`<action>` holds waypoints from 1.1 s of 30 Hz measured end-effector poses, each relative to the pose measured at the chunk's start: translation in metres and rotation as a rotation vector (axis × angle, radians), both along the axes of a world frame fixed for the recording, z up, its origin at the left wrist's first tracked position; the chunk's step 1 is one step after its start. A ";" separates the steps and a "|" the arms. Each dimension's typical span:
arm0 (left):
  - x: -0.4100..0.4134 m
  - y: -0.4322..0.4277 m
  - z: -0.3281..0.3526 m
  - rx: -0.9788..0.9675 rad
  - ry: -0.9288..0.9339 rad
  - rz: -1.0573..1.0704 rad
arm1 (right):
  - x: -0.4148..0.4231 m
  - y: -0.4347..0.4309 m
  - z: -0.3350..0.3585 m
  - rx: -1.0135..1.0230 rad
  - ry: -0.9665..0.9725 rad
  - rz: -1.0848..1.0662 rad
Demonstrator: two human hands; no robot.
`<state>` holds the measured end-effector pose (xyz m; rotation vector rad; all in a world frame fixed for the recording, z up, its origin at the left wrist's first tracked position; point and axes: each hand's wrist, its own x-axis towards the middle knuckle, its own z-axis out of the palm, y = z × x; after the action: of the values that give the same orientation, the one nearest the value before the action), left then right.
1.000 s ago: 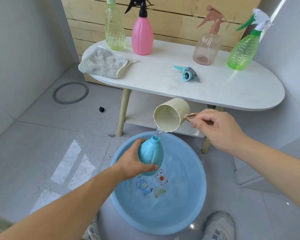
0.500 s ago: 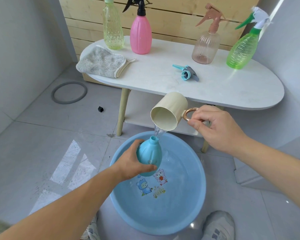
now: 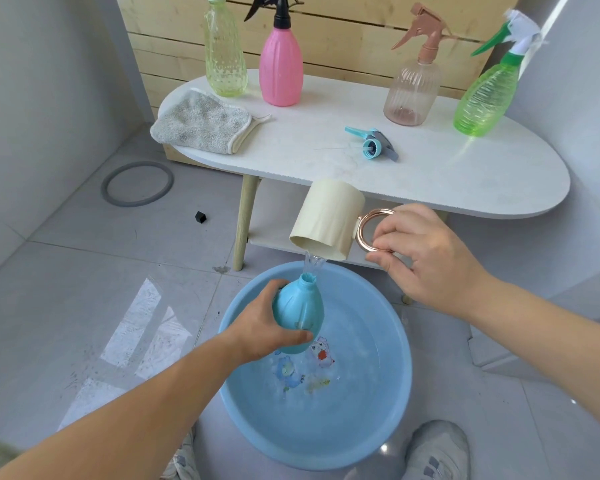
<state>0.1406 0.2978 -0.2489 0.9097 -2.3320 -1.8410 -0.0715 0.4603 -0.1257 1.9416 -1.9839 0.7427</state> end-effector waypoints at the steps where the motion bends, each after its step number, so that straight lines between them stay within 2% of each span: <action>1: 0.000 0.000 -0.001 0.001 -0.001 -0.001 | 0.000 0.000 -0.001 -0.015 0.039 0.013; 4: 0.001 -0.001 -0.002 0.003 -0.008 0.002 | -0.001 -0.001 -0.006 -0.027 0.155 0.043; 6: 0.001 -0.001 -0.003 0.003 -0.011 0.007 | -0.001 -0.001 -0.015 -0.002 0.148 0.041; 8: 0.001 -0.001 -0.003 0.007 -0.014 0.016 | 0.003 -0.002 -0.025 0.053 -0.024 -0.027; 12: 0.004 -0.001 -0.007 0.004 -0.029 0.023 | 0.007 -0.008 -0.051 0.247 -0.581 -0.287; 15: 0.008 -0.002 -0.017 -0.002 -0.063 0.021 | 0.000 -0.012 -0.085 0.391 -0.729 -0.388; 19: 0.016 -0.004 -0.033 0.006 -0.110 0.024 | -0.006 -0.017 -0.136 0.512 -0.716 -0.431; 25: 0.023 -0.005 -0.056 0.011 -0.177 0.023 | -0.008 -0.024 -0.213 0.672 -0.612 -0.369; 28: 0.024 -0.004 -0.066 0.022 -0.197 0.017 | -0.007 -0.026 -0.231 0.785 -0.559 -0.328; 33: 0.021 -0.003 -0.079 0.012 -0.225 0.017 | -0.010 -0.029 -0.251 0.865 -0.465 -0.284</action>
<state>0.1611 0.2951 -0.3282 1.1923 -2.4288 -1.8353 -0.0813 0.4313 -0.3771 1.8881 -3.1763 0.2751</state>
